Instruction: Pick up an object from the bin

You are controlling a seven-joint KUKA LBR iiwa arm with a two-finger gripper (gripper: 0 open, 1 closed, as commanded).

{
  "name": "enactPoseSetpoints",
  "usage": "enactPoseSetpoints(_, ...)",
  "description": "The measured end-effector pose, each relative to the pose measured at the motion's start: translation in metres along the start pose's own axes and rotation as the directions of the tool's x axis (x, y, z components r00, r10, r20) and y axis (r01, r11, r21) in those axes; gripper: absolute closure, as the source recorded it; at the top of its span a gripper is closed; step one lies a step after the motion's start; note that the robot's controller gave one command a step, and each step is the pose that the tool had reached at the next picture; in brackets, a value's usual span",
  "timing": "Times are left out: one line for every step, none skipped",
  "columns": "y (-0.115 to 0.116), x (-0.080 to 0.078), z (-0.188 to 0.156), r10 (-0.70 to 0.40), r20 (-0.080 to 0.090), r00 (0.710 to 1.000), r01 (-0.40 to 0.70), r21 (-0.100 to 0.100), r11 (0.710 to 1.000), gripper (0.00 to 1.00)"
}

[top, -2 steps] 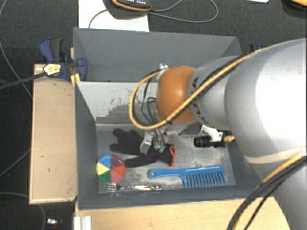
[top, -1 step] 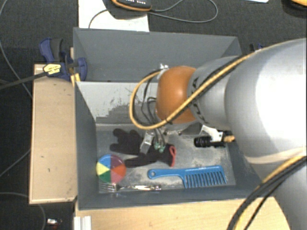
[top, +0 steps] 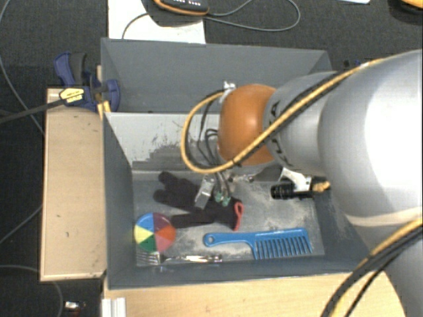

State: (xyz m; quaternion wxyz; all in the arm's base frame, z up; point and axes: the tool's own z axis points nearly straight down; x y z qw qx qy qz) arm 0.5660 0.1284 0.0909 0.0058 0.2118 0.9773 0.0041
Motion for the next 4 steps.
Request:
enactPoseSetpoints(0.0,-0.001,-0.013,0.0,0.003,1.0,0.0,-0.002,1.0,1.0)
enactPoseSetpoints(-0.001,0.001,-0.03,-0.001,-0.004,1.0,0.001,0.004,1.0,1.0)
enactPoseSetpoints(0.0,-0.001,-0.063,-0.003,0.002,1.0,0.003,-0.001,1.0,1.0)
enactPoseSetpoints(0.0,-0.001,-0.11,-0.006,-0.002,1.0,0.006,0.002,1.0,1.0)
